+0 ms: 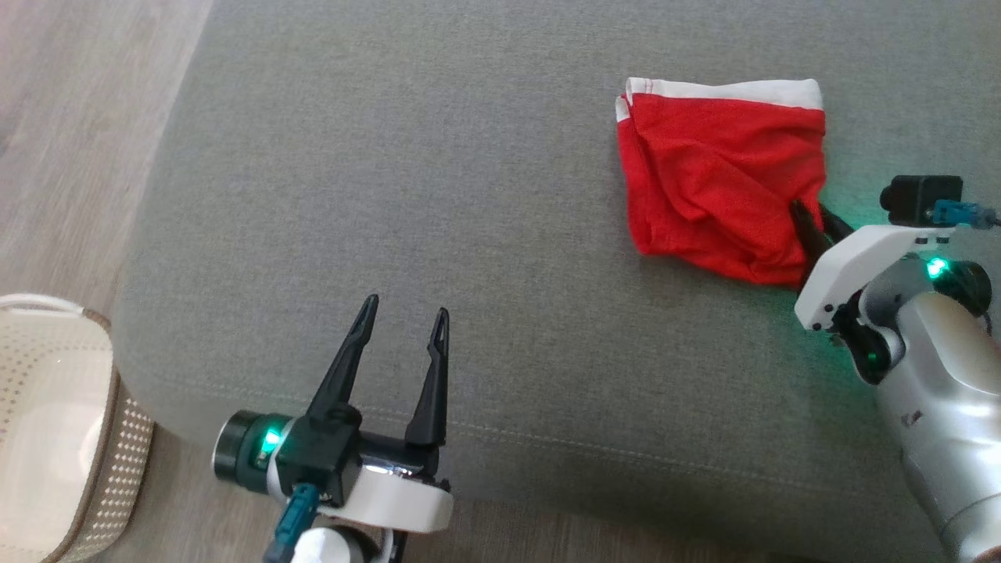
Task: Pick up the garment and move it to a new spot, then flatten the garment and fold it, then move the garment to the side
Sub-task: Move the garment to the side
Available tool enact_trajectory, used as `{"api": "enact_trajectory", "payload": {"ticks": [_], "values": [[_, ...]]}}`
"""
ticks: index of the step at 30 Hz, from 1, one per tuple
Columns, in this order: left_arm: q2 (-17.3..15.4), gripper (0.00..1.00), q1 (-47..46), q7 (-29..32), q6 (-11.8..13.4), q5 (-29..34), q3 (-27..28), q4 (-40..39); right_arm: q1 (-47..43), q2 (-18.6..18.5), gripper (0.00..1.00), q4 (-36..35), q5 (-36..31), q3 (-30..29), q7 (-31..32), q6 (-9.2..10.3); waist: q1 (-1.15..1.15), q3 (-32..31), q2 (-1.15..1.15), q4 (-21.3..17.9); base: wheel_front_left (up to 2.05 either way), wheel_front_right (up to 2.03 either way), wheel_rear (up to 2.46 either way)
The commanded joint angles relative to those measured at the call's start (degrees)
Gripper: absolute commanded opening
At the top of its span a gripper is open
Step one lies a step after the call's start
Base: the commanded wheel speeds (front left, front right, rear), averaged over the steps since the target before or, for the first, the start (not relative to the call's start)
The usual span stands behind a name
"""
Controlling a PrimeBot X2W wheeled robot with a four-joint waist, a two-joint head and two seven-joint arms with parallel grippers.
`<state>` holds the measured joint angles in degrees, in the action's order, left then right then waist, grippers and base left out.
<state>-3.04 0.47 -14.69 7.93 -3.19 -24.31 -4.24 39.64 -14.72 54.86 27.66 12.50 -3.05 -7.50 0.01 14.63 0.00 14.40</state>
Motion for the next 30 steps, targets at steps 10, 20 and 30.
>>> {"api": "enact_trajectory", "payload": {"ticks": [10, 20, 30], "values": [[0.16, 1.0, -2.56, -0.3, 0.05, 0.79, 2.23, -2.49, 3.56, -3.21, 0.0, -3.27, 2.79, 4.8, -5.21, 0.01, -0.01, 1.2, 0.0, -7.21, 0.0, 0.0, 0.0], [-1.26, 1.0, -4.56, -0.3, -1.51, 2.65, 3.79, -3.33, 5.89, -7.33, 0.0, -9.63, 1.77, 3.03, -6.95, 0.01, -0.01, 4.79, 0.0, -19.76, 0.0, 0.0, 0.0], [-2.22, 1.0, -5.42, -0.3, -1.29, 3.01, 4.25, -3.78, 2.03, -11.19, 0.0, -16.09, -1.74, -5.94, -4.16, 0.01, -0.01, 7.07, 0.0, -24.75, 0.0, 0.0, 0.0]]}}
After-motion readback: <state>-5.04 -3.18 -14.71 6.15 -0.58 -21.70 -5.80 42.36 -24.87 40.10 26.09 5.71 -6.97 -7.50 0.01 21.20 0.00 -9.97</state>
